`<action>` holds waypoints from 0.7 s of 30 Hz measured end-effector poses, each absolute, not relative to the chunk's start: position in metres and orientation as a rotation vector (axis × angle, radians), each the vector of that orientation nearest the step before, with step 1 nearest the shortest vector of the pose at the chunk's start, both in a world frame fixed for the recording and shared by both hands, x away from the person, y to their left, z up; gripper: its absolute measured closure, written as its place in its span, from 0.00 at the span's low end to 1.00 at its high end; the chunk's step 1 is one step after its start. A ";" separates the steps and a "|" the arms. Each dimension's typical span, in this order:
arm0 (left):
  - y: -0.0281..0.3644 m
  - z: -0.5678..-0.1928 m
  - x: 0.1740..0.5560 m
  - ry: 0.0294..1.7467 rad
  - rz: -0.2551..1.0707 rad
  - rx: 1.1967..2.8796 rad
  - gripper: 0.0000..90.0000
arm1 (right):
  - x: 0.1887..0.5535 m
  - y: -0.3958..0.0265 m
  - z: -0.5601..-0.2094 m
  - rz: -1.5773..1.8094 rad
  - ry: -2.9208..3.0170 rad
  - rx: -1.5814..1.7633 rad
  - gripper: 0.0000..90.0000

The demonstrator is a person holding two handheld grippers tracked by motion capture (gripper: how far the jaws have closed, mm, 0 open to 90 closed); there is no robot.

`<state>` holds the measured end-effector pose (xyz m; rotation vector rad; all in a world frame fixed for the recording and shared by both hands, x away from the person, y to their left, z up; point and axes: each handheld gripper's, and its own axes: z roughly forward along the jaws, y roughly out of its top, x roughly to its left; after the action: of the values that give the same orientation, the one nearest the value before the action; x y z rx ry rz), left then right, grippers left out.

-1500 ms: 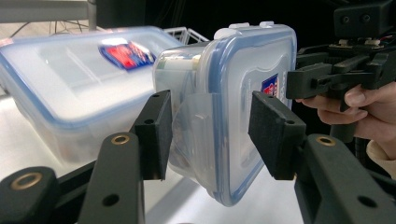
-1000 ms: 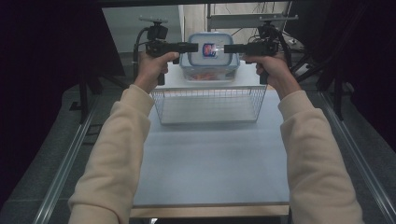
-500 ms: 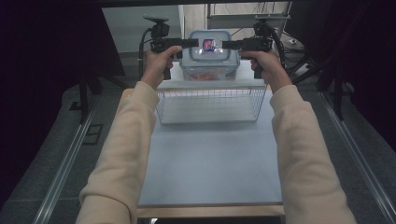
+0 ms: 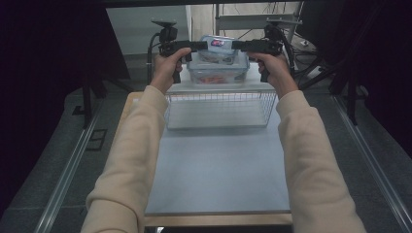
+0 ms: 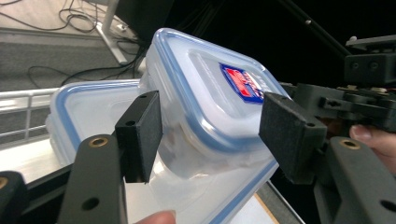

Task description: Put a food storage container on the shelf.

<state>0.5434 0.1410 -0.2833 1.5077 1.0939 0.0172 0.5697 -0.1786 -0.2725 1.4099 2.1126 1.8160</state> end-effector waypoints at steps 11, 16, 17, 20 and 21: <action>0.149 -0.283 0.517 1.074 0.066 1.514 0.37 | 0.545 -0.200 -0.271 1.839 2.082 1.313 0.58; 0.148 -0.283 0.505 1.059 0.073 1.527 0.36 | 0.528 -0.197 -0.276 1.763 2.207 1.206 0.89; 0.148 -0.283 0.503 1.061 0.077 1.532 0.35 | 0.525 -0.193 -0.277 1.748 2.235 1.186 0.93; 0.147 -0.283 0.499 1.065 0.084 1.549 0.35 | 0.518 -0.180 -0.281 1.712 2.299 1.109 0.99; 0.148 -0.283 0.499 1.068 0.084 1.546 0.34 | 0.517 -0.175 -0.281 1.703 2.312 1.089 0.99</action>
<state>0.4986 0.1479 -0.2829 1.5465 1.0679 0.0837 0.5166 -0.1753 -0.2814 1.0886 2.3119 1.7028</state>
